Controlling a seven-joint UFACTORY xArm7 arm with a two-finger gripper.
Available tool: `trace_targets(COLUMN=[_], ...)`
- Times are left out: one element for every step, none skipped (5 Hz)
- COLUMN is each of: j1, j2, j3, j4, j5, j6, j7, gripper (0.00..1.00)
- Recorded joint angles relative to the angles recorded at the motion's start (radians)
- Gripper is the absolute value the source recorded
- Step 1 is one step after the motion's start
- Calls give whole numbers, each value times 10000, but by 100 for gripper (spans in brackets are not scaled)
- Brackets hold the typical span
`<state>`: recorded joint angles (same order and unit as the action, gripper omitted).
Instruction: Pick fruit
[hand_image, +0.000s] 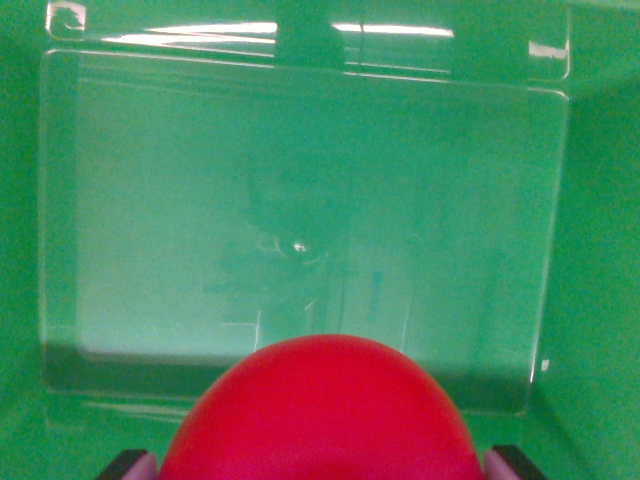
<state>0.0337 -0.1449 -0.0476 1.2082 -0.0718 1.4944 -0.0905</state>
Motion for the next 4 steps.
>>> trace_targets(j1=[0,3,3,6], j2=[0,-115,-115,-222], j3=[0,6,6,11], j4=[0,283,283,549], j5=[0,7,7,13], j6=[0,398,398,770], j7=[0,-20,-20,-38], gripper=[100,100,100,100])
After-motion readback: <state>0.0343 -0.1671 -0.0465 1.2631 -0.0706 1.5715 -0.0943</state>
